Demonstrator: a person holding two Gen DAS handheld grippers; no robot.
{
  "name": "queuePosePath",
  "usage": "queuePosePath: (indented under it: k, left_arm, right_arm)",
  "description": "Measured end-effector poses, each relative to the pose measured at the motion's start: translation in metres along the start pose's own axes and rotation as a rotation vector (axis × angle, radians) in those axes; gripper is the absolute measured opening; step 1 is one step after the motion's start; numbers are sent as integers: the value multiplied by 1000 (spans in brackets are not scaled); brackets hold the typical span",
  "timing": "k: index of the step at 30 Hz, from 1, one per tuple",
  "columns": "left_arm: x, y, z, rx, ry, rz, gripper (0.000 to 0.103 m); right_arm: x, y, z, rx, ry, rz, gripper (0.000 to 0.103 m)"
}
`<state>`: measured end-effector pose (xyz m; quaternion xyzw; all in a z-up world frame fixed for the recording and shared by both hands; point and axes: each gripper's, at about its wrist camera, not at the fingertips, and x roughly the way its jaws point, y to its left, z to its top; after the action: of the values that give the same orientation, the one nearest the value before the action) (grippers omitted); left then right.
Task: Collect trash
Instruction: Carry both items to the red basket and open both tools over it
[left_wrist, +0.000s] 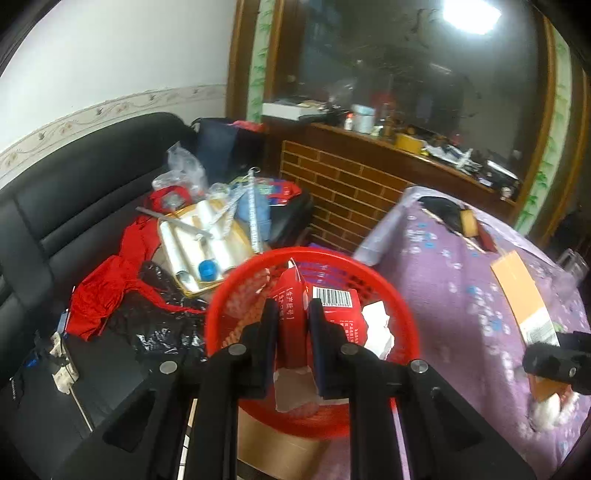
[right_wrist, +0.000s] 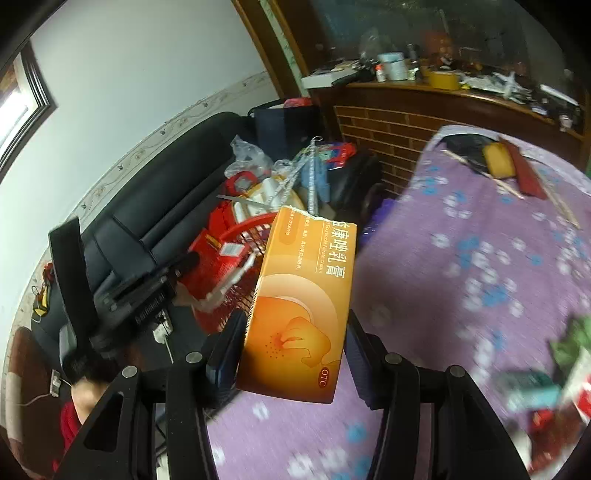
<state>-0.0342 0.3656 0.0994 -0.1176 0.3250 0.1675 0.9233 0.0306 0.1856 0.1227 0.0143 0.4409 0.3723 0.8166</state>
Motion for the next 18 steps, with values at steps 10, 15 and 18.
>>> queuePosePath:
  k: [10,15,18]
  left_arm:
    - [15,24,9,-28,-36,24,75]
    - [-2,20,2,-17,-50,-7,75]
    - [-16,9,-5,-3,-69,-29,75]
  right_arm:
    - [58,20,38,3,-13,11,71]
    - [30,3,18,20,-33,5,71]
    - [6,-11,-4,23,-39,-33,71]
